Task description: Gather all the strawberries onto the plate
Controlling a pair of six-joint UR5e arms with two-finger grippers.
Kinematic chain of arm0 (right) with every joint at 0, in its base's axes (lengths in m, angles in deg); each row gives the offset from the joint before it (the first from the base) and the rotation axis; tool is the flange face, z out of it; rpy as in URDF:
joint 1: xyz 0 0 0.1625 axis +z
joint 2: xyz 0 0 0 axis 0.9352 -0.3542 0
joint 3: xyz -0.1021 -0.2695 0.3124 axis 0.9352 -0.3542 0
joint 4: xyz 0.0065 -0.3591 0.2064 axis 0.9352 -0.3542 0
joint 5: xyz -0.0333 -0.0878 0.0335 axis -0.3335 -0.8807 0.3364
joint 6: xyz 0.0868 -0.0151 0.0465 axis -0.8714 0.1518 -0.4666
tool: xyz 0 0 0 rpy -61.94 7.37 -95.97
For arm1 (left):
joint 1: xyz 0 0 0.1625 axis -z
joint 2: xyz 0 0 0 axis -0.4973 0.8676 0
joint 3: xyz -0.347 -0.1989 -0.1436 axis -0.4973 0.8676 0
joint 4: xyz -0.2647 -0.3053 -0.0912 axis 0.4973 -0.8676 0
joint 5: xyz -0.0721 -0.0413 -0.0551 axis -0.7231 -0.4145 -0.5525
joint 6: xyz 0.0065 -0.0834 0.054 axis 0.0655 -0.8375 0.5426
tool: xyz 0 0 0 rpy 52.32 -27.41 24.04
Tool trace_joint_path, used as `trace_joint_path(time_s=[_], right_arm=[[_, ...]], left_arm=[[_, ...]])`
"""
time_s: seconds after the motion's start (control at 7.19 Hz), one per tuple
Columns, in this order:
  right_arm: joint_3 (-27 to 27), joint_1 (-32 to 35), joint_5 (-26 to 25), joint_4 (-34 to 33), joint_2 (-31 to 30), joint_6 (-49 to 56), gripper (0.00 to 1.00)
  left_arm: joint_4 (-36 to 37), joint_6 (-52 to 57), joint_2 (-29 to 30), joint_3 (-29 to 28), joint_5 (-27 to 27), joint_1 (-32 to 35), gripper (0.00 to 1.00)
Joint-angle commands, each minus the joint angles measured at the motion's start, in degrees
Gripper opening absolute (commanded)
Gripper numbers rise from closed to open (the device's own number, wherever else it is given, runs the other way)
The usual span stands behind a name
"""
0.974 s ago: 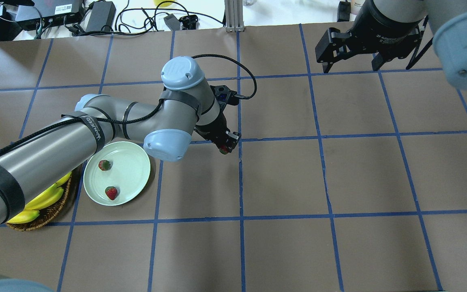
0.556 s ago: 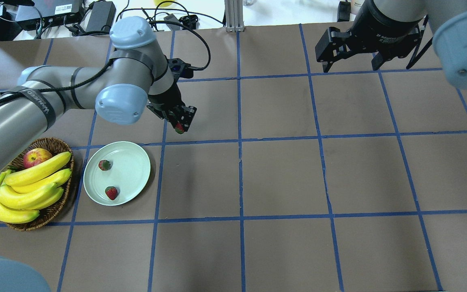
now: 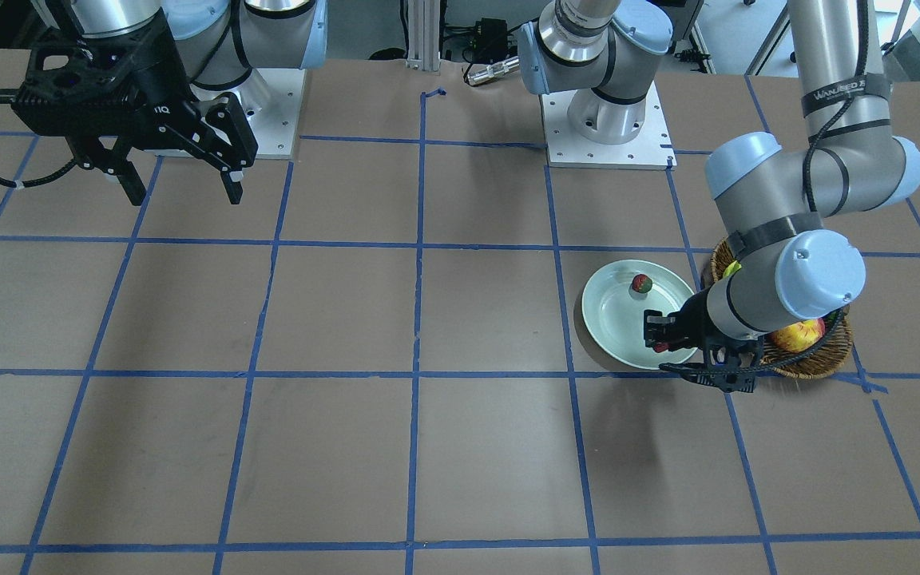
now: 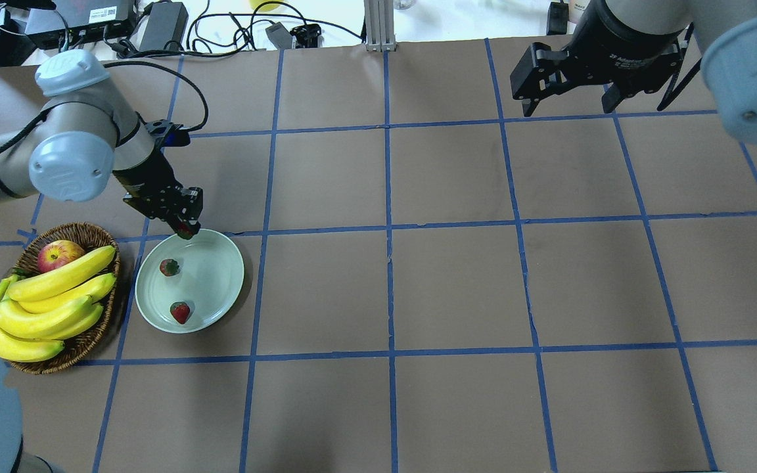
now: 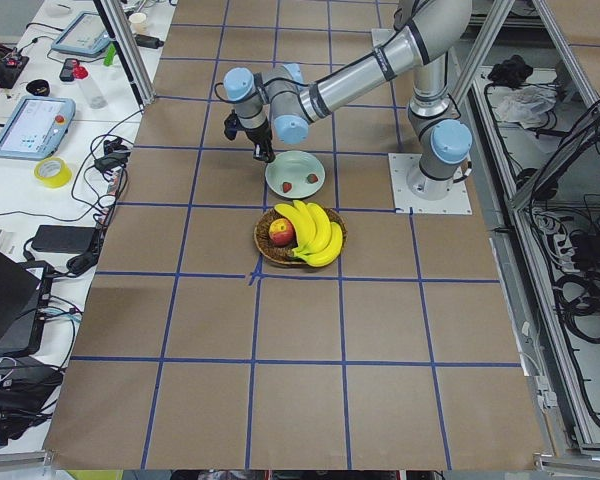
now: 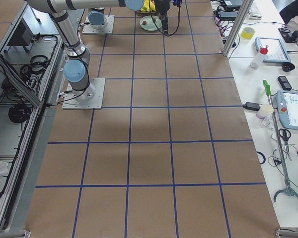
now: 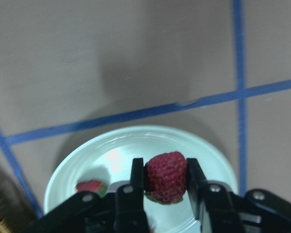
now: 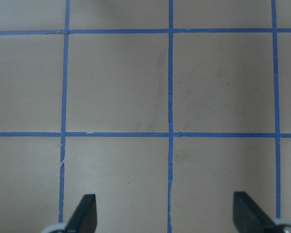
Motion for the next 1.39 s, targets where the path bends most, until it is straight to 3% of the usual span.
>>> trace_joint_path(time_s=[0.0, 0.28, 0.56, 0.7, 0.97, 1.11, 1.25], right_arm=[[-0.01, 0.02, 0.03, 0.09, 0.00, 0.00, 1.00], [-0.01, -0.07, -0.06, 0.18, 0.00, 0.09, 1.00], [-0.01, -0.07, 0.03, 0.00, 0.09, 0.09, 1.00], [-0.09, -0.07, -0.06, 0.18, 0.09, 0.09, 1.00], [-0.09, -0.16, -0.23, 0.18, 0.09, 0.09, 1.00], [-0.01, -0.16, -0.23, 0.35, 0.00, 0.17, 1.00], [-0.01, -0.16, -0.23, 0.35, 0.00, 0.17, 1.00]], left_arm=[[-0.48, -0.17, -0.32, 2.78, -0.04, -2.18, 0.18], [-0.48, -2.53, -1.02, 2.53, -4.50, -2.09, 1.00], [-3.01, -2.99, -3.12, 0.17, -4.00, -1.57, 1.00], [-5.72, -2.90, -6.27, -4.03, -1.99, -1.57, 1.00], [-20.25, -4.12, -10.32, -15.35, -2.77, -0.26, 1.00], [-24.43, -4.83, -12.87, -18.80, 0.89, 0.36, 1.00], [-27.69, -5.88, -16.11, -19.62, 0.93, 0.46, 1.00]])
